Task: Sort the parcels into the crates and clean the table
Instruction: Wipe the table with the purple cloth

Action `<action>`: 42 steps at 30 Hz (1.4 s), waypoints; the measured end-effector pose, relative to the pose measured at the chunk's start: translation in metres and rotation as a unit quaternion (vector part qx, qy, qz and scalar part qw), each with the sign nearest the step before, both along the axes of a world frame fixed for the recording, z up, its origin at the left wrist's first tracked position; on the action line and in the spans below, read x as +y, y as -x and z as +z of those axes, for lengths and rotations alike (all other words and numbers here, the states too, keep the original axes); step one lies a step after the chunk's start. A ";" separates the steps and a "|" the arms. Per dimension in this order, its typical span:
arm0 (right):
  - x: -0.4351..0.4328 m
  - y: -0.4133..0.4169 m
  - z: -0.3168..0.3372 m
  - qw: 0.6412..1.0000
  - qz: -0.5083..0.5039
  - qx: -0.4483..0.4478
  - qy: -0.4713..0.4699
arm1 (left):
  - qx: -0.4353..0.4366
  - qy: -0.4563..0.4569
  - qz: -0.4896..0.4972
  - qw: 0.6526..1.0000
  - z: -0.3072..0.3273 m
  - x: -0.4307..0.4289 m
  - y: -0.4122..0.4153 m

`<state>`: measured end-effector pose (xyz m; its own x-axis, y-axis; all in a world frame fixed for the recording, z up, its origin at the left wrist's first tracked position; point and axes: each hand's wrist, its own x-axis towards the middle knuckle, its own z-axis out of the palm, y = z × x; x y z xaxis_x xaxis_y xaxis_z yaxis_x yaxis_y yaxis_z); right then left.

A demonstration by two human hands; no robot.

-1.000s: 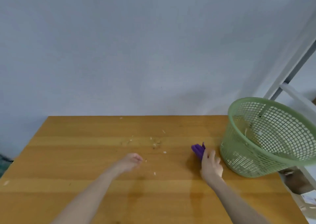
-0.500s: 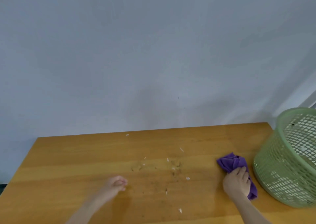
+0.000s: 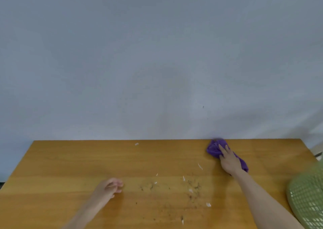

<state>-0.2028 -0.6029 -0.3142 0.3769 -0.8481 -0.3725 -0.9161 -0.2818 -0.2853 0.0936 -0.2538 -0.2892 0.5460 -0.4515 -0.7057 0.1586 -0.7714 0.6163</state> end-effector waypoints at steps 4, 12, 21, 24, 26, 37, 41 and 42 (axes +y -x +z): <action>0.017 -0.011 -0.006 0.996 0.070 -0.057 -0.012 | -0.019 0.013 0.008 1.000 -0.004 0.011 -0.005; 0.123 -0.003 -0.007 0.958 0.157 -0.221 -0.093 | -0.039 0.089 0.029 0.995 0.021 -0.004 0.018; 0.214 0.013 0.022 0.911 0.005 -0.242 -0.333 | -0.046 0.094 -0.010 0.994 0.037 -0.011 0.066; 0.200 0.029 0.038 0.837 -0.141 -0.380 -0.366 | -0.049 0.096 -0.015 0.994 0.042 -0.014 0.077; 0.175 0.049 0.048 0.775 -0.262 -0.463 -0.342 | -0.057 0.102 -0.011 0.993 0.046 -0.016 0.080; 0.061 0.139 -0.009 0.958 -0.264 -0.108 0.004 | -0.076 0.105 0.010 0.991 0.043 -0.013 0.069; 0.056 0.105 -0.004 0.974 -0.222 -0.047 0.023 | -0.065 0.108 0.019 0.992 0.037 -0.009 0.062; 0.053 0.098 -0.004 0.981 -0.182 -0.057 0.026 | -0.063 0.109 0.022 0.992 0.036 -0.007 0.060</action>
<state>-0.3008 -0.5500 -0.3181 0.0833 -0.9507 -0.2986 -0.9213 0.0407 -0.3867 0.0332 -0.2610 -0.2534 0.6460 -0.5593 -0.5195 0.1006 -0.6123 0.7842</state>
